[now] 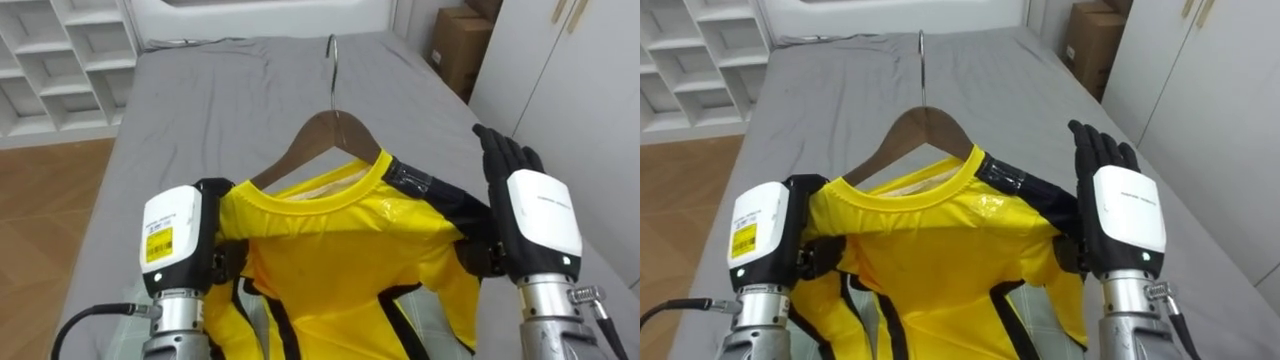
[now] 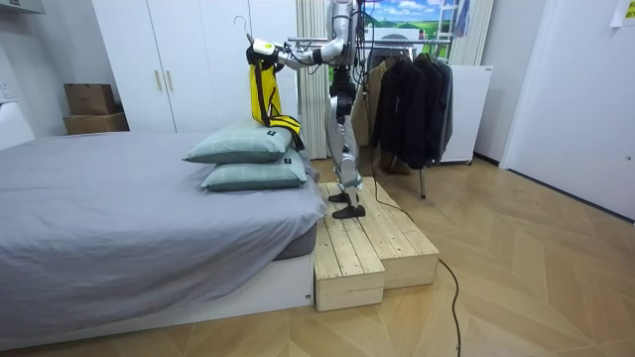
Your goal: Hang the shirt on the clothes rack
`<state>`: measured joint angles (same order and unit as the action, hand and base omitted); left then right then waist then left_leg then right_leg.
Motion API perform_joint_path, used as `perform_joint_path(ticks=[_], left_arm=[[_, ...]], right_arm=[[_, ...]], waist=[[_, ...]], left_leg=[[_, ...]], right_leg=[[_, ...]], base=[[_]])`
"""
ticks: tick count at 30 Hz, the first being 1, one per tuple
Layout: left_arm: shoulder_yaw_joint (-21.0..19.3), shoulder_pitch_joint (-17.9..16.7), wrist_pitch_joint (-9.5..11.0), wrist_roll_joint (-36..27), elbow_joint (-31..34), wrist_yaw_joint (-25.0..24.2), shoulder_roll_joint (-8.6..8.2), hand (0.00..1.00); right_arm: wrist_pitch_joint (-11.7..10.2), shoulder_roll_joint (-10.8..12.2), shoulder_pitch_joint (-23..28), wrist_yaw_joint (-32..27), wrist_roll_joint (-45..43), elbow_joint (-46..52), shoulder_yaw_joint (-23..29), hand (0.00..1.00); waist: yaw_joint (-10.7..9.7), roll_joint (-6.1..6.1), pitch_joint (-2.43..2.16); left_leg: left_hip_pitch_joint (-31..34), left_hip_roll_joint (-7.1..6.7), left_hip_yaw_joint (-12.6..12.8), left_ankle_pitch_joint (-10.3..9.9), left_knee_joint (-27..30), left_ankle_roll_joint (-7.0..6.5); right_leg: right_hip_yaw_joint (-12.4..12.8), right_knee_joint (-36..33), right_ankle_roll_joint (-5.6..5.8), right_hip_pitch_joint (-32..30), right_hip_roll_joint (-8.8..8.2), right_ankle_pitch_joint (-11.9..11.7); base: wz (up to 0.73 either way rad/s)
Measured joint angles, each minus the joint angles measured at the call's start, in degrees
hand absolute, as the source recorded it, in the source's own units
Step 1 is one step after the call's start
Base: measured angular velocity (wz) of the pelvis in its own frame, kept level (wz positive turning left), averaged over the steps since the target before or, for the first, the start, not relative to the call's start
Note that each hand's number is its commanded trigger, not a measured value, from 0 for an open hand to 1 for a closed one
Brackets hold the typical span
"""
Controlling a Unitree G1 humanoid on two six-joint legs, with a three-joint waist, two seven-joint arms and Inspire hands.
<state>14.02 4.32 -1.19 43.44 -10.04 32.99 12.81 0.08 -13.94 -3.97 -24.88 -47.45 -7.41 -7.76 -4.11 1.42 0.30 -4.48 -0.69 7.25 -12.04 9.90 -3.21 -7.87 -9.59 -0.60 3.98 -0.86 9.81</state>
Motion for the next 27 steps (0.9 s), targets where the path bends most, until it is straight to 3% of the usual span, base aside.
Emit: perform_joint_path(ticks=[15, 21, 27], left_arm=[[0.64, 0.02, 0.92, 3.86, 4.79, -1.05, 1.42, 1.00], [0.51, 0.06, 1.83, 6.26, 7.33, -1.02, 1.64, 1.00], [0.30, 0.06, 2.46, 7.38, 7.79, -1.02, 2.01, 1.00]], right_arm=[[-0.22, -0.73, -0.52, -0.01, -0.44, -0.34, 0.00, 0.00], [-2.60, -0.71, -0.52, -1.35, -0.42, -3.07, -0.06, 0.00], [-3.32, -0.63, -0.52, -1.67, -0.64, -4.10, -0.04, 0.00]], waist=[[1.07, -0.08, 0.02], [2.15, -0.16, 0.07], [2.83, -0.33, 0.22]], left_leg=[[-0.07, 0.00, -0.02, 0.01, -0.22, 0.01], [-0.39, -0.01, -0.81, 0.01, -0.29, 0.01], [-0.89, -0.07, -1.36, 0.01, -0.49, 0.02]], right_leg=[[0.31, 0.07, 0.00, -0.03, 0.06, 0.00], [-0.16, 0.13, 0.00, 0.42, 0.07, 0.00], [-0.19, 1.03, 0.00, 1.45, 0.10, 0.00]], base=[[0.00], [0.04], [0.06]])
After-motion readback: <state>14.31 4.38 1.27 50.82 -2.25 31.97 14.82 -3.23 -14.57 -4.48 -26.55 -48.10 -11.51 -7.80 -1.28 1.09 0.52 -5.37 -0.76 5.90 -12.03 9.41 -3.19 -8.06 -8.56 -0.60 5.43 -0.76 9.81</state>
